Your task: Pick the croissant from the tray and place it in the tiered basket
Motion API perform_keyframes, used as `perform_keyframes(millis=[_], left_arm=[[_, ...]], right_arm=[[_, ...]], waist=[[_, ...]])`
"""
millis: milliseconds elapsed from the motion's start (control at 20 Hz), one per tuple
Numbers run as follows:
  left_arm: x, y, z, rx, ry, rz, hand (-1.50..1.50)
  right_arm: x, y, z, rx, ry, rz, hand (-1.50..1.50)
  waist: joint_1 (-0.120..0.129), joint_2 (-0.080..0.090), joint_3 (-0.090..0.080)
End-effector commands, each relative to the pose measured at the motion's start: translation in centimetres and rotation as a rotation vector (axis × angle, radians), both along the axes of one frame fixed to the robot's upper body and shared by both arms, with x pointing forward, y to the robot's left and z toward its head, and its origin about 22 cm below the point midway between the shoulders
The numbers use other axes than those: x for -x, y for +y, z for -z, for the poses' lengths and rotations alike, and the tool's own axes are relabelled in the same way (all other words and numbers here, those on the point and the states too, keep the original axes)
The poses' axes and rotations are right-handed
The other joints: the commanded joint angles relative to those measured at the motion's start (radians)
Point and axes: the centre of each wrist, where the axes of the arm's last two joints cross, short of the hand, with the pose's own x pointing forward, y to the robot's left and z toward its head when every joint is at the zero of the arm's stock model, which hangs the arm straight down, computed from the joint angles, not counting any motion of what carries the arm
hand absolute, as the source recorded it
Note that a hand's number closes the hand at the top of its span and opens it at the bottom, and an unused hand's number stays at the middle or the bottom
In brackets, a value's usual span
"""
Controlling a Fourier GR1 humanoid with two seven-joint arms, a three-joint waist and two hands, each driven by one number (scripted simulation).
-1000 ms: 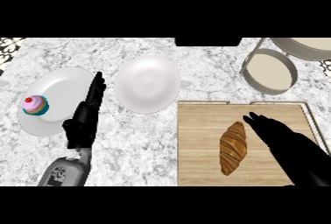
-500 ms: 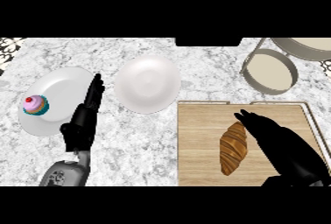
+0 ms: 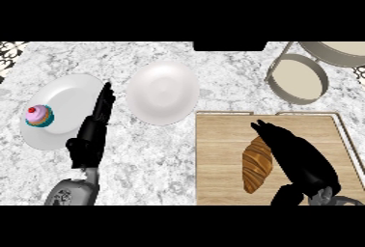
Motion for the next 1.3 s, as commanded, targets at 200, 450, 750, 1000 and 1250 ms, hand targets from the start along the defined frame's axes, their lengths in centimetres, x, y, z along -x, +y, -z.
perform_keyframes(millis=[200, 450, 750, 1000, 1250], left_arm=[[-1.1, 0.3, 1.4, -0.005, 0.01, -0.007, 0.0], [-0.6, 0.1, 1.2, -0.01, -0.009, -0.011, 0.0], [-0.1, -0.9, 0.4, -0.013, -0.001, -0.008, 0.0], [-1.1, 1.9, -1.2, 0.003, 0.003, -0.001, 0.0], [-0.2, -0.1, 0.4, -0.018, -0.003, -0.014, 0.0]], right_arm=[[0.1, 0.2, 0.5, -0.021, 0.002, -0.007, -1.5], [-0.2, 0.5, 1.9, -0.058, -0.004, 0.003, -1.5], [-0.6, 1.3, 4.7, -0.089, -0.044, 0.041, -1.5], [-0.4, 0.6, 4.7, -0.001, -0.18, -0.007, 1.5], [-0.5, 2.1, 7.0, 0.041, -0.258, -0.043, 1.5]], waist=[[-0.003, 0.0, 0.0], [-0.002, 0.0, 0.0], [0.0, 0.0, 0.0], [0.001, 0.0, 0.0], [0.0, 0.0, 0.0]])
